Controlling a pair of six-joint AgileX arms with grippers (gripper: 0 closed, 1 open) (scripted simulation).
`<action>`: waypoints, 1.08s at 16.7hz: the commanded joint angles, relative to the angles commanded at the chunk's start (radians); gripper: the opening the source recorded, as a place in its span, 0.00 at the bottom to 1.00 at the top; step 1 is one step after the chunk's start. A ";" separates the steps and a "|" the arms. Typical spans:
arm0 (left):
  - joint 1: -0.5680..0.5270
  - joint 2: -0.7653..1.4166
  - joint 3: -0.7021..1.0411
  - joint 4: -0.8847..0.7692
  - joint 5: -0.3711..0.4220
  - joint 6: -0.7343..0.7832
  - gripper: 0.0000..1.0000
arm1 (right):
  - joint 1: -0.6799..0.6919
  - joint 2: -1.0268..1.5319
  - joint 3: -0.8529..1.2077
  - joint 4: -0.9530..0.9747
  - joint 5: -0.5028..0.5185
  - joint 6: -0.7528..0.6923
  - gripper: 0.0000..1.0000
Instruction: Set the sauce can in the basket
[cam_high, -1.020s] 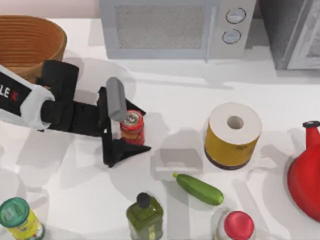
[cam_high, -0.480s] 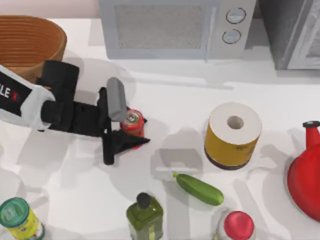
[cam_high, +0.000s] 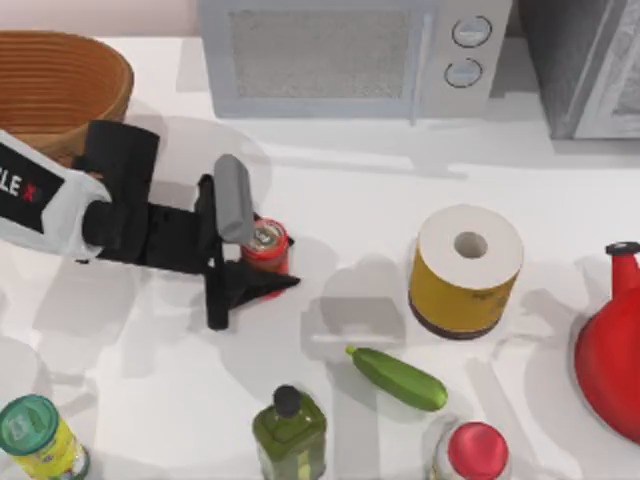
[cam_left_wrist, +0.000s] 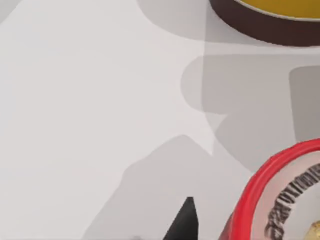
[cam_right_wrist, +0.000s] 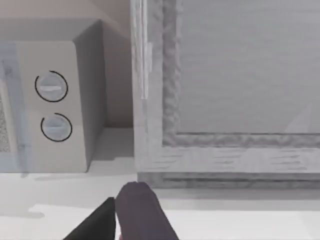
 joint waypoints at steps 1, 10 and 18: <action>0.000 0.000 0.000 0.000 0.000 0.000 0.00 | 0.000 0.000 0.000 0.000 0.000 0.000 1.00; 0.034 -0.202 0.047 -0.056 -0.166 -0.237 0.00 | 0.000 0.000 0.000 0.000 0.000 0.000 1.00; 0.252 -0.538 0.215 -0.256 -0.741 -0.734 0.00 | 0.000 0.000 0.000 0.000 0.000 0.000 1.00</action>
